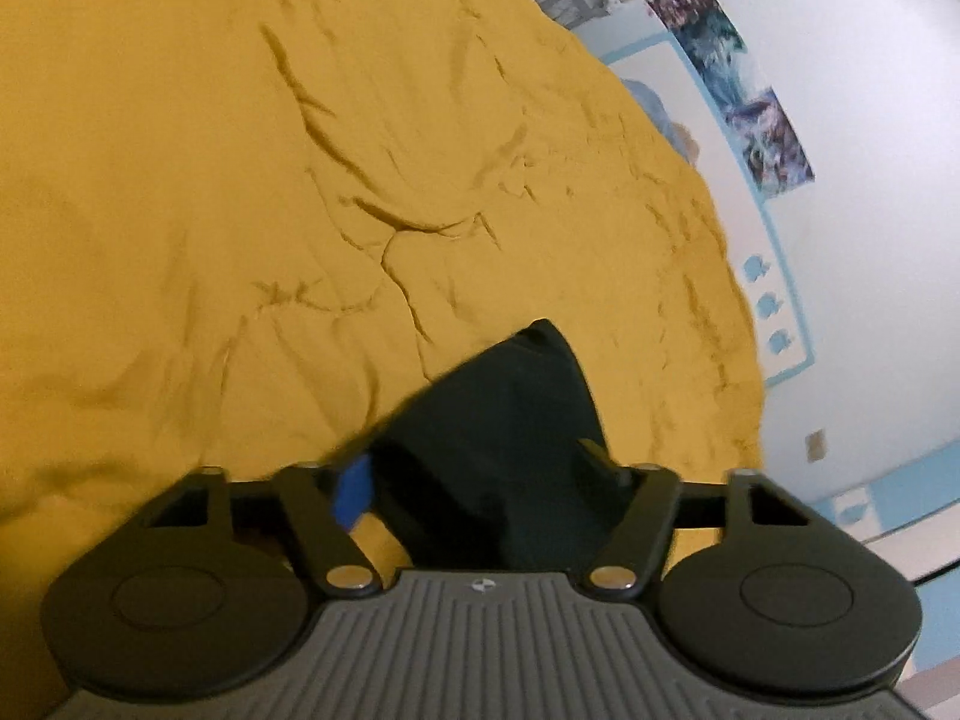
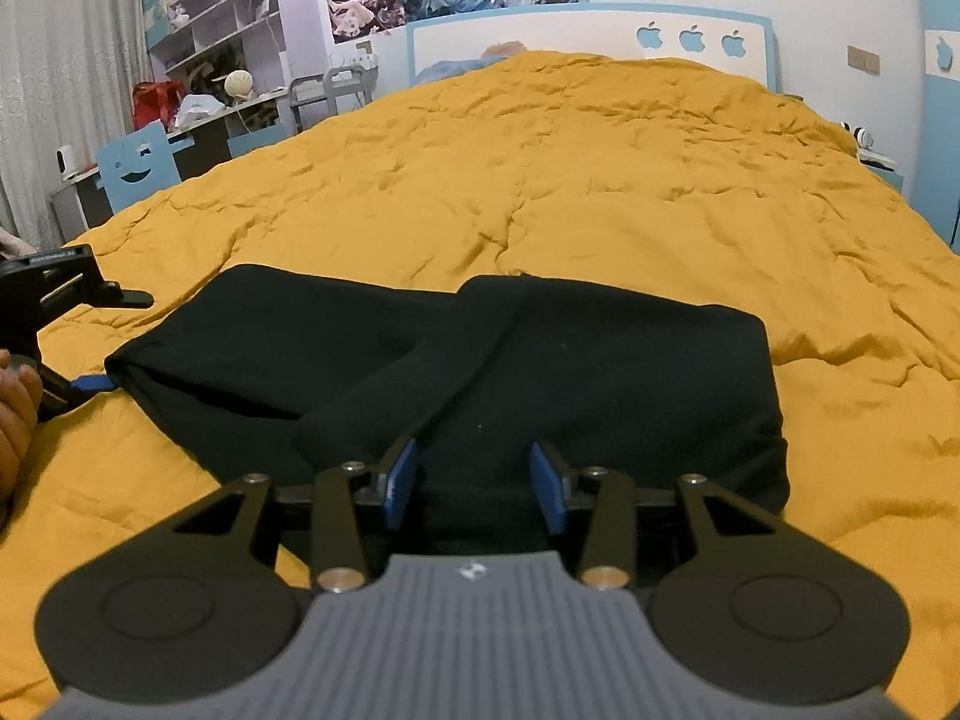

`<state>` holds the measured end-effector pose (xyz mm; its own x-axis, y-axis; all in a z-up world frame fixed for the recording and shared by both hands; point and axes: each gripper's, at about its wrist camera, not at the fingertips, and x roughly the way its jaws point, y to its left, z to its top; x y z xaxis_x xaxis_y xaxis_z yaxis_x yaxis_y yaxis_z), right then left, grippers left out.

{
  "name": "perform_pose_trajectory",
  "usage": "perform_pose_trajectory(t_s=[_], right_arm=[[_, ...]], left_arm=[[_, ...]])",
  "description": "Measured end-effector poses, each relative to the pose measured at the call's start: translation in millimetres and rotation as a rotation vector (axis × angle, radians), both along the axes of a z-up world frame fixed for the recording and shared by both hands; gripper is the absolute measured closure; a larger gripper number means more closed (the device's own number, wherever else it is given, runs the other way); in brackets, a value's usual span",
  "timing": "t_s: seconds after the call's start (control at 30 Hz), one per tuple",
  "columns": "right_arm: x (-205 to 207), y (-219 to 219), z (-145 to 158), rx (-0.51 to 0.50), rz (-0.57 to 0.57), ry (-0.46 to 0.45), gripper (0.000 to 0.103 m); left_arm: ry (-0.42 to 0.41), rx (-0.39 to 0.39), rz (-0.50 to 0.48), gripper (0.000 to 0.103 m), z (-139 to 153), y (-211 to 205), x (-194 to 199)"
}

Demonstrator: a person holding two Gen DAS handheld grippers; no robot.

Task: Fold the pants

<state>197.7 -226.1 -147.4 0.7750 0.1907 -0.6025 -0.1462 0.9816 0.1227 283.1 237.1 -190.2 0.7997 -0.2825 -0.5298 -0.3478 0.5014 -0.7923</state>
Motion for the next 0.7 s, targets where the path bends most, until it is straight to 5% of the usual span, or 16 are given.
perform_pose_trajectory(t_s=[0.1,0.17,0.43,0.7], right_arm=[[-1,-4,0,0.017,-0.001,0.003,0.062],[-2,-5,1,0.021,0.000,0.002,0.062],[-14,-15,8,0.062,-0.019,-0.010,0.062],[-44,-52,23,0.137,-0.093,-0.041,0.062]], left_arm=[[0.053,-0.044,0.034,0.082,-11,3,1],[0.055,-0.091,0.052,0.092,-17,8,1],[-0.076,0.089,0.038,0.094,30,-25,-1],[-0.349,0.473,-0.205,0.095,110,-134,-3]])
